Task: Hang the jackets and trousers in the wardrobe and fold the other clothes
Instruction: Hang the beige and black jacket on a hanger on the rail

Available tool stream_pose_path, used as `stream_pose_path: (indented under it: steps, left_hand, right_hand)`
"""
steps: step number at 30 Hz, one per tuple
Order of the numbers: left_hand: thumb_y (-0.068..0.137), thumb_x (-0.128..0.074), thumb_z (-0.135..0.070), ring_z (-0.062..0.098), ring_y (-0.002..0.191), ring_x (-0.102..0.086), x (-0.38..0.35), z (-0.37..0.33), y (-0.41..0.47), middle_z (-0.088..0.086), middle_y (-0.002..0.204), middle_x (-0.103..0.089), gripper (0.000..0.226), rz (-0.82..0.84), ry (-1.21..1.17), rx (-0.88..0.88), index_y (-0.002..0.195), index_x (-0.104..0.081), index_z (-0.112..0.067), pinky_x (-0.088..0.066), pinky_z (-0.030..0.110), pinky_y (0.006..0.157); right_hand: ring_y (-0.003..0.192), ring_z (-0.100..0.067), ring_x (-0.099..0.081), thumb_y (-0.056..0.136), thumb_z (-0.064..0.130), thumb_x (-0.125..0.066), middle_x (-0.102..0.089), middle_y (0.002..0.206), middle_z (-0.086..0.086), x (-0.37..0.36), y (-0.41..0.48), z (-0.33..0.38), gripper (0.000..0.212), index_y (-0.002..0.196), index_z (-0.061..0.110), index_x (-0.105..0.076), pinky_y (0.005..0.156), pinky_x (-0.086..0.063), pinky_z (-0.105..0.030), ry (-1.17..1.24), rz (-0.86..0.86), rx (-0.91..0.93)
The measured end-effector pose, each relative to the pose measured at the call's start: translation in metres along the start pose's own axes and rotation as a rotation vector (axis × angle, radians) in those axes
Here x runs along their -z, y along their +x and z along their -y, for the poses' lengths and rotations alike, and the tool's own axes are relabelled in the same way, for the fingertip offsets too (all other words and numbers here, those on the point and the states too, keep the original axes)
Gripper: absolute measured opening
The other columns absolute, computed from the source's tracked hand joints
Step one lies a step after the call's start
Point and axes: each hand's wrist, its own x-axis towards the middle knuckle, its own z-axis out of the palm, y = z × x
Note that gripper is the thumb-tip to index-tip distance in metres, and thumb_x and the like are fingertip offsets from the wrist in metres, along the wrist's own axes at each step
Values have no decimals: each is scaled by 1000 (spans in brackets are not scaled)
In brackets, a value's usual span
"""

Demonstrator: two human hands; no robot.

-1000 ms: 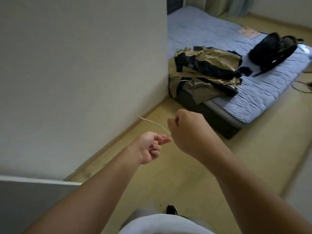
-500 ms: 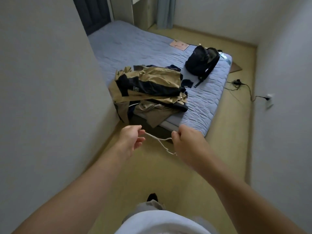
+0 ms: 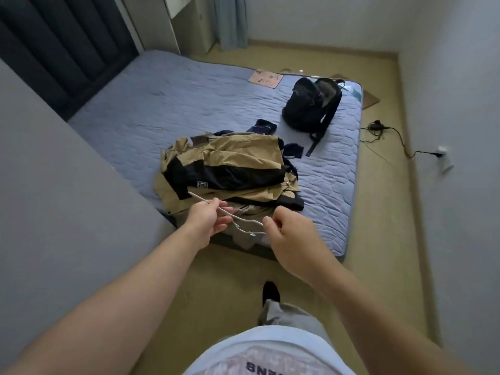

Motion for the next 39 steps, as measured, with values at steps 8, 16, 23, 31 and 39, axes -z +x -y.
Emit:
stream_pose_path:
  steps: [8, 16, 23, 31, 39]
  left_hand:
    - [108, -46, -21, 16, 79, -74, 39, -91, 115, 6, 89, -76, 32, -139, 34, -82, 90, -70, -9, -58, 23, 67]
    - [103, -56, -24, 11, 85, -75, 71, -131, 245, -2, 85, -78, 23, 12, 200, -93, 94, -75, -15, -59, 26, 80]
    - [93, -65, -44, -2, 83, -71, 69, -164, 324, -18, 83, -76, 20, 348, 579, -273, 78, -76, -38, -55, 26, 81]
    - [74, -69, 8, 6, 118, -62, 67, -146, 415, -10, 121, -69, 62, 625, 622, -15, 128, -69, -22, -54, 30, 97]
    - [95, -60, -12, 29, 112, -61, 149, -78, 548, 12, 124, -60, 38, -138, 486, 547, 131, -53, -5, -53, 39, 97]
  right_hand:
    - [68, -9, -52, 97, 26, -53, -53, 79, 7, -14, 164, 35, 10, 89, 23, -50, 48, -32, -19, -178, 241, -124]
    - [90, -20, -64, 100, 12, -51, -66, 103, -1, -81, 285, 66, 30, 123, 20, -67, 61, -45, -22, -266, 418, -320]
    - [99, -27, -57, 96, 24, -50, -55, 103, 0, -159, 378, 72, 22, 117, 23, -44, 97, -41, -51, -395, 425, -566]
    - [87, -25, -64, 86, -2, -59, -67, 102, -9, -232, 455, 8, 34, 112, 19, -59, 72, -57, -39, 420, -6, -925]
    - [77, -22, -55, 92, 41, -66, -57, 76, -1, -291, 484, -31, 35, 76, 13, -51, 75, -44, -35, 432, -160, -875]
